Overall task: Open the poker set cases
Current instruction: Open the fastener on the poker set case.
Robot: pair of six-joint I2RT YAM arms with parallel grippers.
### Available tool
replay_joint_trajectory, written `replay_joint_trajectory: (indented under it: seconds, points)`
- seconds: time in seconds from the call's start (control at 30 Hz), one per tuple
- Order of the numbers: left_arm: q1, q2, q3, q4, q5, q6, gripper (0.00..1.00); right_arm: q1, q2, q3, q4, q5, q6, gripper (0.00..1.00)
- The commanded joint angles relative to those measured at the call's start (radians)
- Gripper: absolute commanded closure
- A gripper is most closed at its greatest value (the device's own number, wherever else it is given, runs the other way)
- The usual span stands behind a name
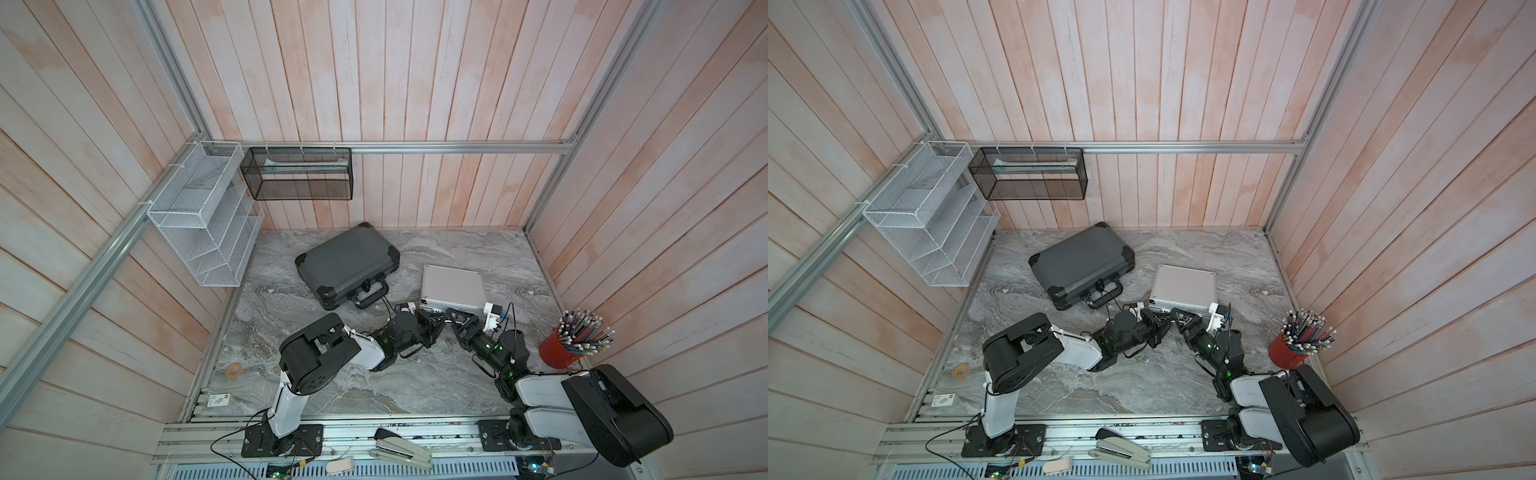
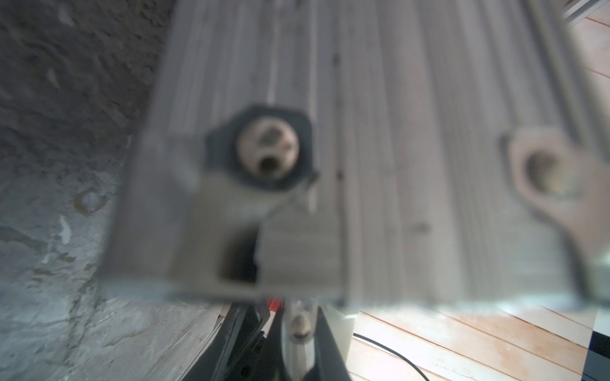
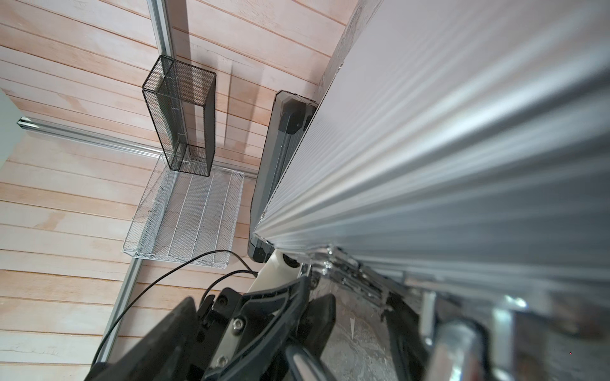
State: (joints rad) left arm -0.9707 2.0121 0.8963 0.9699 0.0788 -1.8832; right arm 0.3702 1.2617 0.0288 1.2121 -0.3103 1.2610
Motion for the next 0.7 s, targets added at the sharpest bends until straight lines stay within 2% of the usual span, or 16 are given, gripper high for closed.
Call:
replay_joint_trajectory:
  seconds: [0.0, 0.67]
  points:
    - [-0.010, -0.012, 0.056, 0.158, 0.053, -0.035, 1.00, -0.001, -0.056, 0.016, -0.047, 0.005, -0.009, 0.10]
    - [-0.010, 0.032, 0.117, 0.137, 0.061, -0.050, 1.00, -0.038, -0.182, -0.026, -0.226, 0.001, 0.006, 0.02]
